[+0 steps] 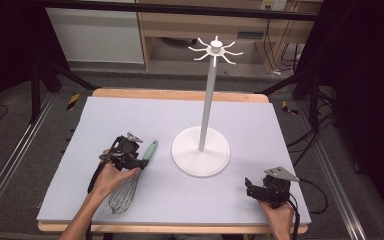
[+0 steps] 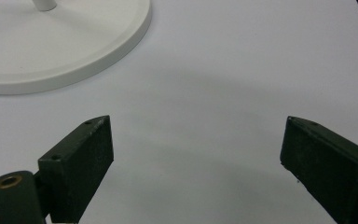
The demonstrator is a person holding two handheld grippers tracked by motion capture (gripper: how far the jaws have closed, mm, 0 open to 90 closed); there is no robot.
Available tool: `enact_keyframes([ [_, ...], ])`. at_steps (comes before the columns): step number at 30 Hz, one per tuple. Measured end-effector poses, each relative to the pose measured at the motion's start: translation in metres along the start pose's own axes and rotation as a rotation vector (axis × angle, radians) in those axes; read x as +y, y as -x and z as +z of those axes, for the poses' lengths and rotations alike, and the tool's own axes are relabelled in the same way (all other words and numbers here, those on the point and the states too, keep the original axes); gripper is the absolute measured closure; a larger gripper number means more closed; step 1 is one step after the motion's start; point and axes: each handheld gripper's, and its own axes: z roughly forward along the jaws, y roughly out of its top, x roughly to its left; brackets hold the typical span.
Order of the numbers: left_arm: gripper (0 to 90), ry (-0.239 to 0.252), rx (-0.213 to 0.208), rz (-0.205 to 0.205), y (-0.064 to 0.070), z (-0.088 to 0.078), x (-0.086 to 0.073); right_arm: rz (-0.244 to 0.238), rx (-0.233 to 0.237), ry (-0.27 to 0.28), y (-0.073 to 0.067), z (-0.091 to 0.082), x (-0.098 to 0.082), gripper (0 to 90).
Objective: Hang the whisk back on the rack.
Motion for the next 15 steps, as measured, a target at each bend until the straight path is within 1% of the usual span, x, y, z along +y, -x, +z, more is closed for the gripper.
enact_keyframes([
  [1, 50.0, -0.01, -0.002, -0.003, -0.0001, 0.0006, 0.0, 0.001, 0.001, -0.001, -0.0001, 0.0, 0.0, 10.0],
  [4, 50.9, -0.018, -0.001, -0.009, -0.0002, 0.0021, -0.0004, 0.001, 0.0, -0.003, -0.0002, 0.0002, 0.0, 10.0],
  [5, 51.7, -0.028, -0.005, -0.011, -0.0003, 0.0032, -0.0007, 0.002, 0.001, -0.004, -0.0004, 0.0005, 0.0002, 10.0],
  [8, 52.2, -0.035, -0.005, -0.012, 0.0, 0.0044, -0.001, 0.002, 0.001, -0.004, -0.0003, 0.0007, 0.0003, 10.0],
  [15, 55.3, -0.075, -0.008, -0.018, 0.0005, 0.0102, -0.002, -0.002, 0.001, -0.007, -0.0005, 0.0011, 0.0001, 10.0],
])
